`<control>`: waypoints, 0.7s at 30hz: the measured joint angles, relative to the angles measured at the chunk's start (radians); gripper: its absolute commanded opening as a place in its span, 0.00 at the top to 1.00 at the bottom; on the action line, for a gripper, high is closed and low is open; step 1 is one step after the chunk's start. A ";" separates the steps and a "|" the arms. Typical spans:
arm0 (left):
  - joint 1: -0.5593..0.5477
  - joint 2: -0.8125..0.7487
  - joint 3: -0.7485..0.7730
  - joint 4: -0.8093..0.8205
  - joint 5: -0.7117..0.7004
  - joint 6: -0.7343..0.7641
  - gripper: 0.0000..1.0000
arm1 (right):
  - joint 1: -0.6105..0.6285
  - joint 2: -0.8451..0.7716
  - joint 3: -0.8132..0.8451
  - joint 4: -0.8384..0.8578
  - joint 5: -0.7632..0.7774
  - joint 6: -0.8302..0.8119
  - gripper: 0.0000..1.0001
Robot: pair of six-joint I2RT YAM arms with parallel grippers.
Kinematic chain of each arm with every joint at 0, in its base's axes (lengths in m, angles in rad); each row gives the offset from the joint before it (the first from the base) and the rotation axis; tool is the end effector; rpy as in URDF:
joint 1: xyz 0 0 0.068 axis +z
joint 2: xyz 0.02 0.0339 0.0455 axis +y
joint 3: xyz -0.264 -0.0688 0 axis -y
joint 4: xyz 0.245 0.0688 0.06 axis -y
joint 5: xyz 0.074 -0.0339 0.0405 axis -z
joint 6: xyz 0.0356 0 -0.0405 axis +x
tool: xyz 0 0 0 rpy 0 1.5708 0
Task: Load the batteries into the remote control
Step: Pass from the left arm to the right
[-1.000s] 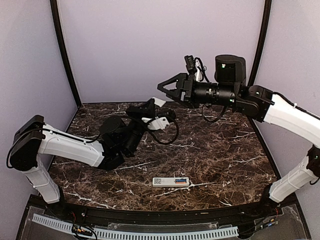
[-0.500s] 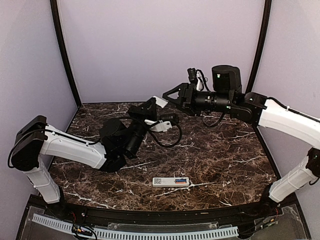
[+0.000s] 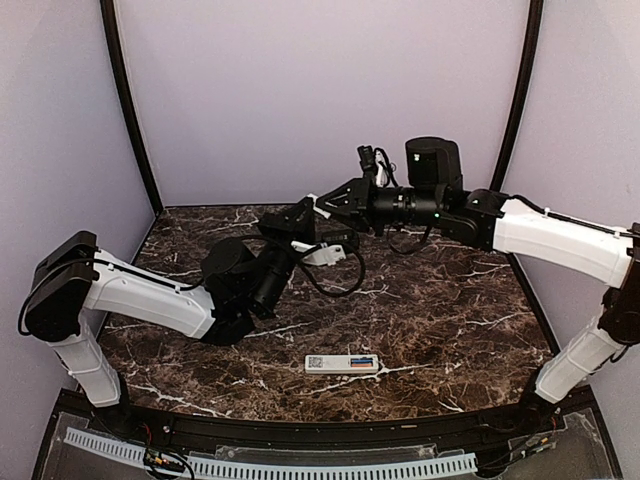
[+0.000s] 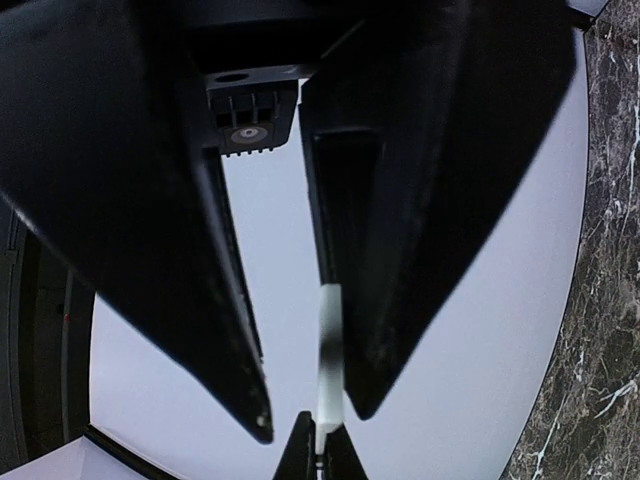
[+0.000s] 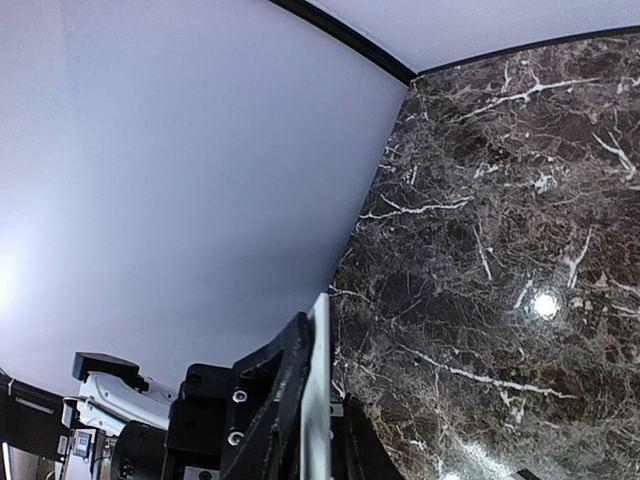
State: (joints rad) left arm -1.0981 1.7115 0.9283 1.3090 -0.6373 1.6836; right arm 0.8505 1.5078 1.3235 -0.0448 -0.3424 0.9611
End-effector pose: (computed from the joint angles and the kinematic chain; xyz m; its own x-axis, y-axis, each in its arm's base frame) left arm 0.1836 -0.3124 0.2961 0.4525 0.8692 -0.1994 -0.2812 0.3513 0.8930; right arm 0.2284 0.2784 0.3666 -0.8430 0.2101 -0.4951 -0.4061 0.3550 0.8421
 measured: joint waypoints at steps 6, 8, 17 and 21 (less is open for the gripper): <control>0.000 0.005 0.000 0.014 -0.003 0.000 1.00 | -0.007 0.005 -0.008 0.068 -0.015 0.039 0.86; 0.000 0.005 0.000 0.019 -0.005 0.000 1.00 | -0.007 0.008 -0.012 0.082 -0.021 0.052 0.86; 0.000 0.010 0.000 0.020 -0.008 0.006 1.00 | -0.010 0.011 -0.055 0.142 -0.031 0.096 1.00; 0.000 0.011 0.000 0.021 -0.008 0.005 1.00 | -0.014 0.010 -0.055 0.142 -0.032 0.097 1.00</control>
State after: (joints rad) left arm -1.0981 1.7226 0.9287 1.3296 -0.6449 1.6886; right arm 0.8360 1.5177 1.2686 0.0971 -0.3744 1.0584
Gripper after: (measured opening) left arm 0.008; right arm 0.016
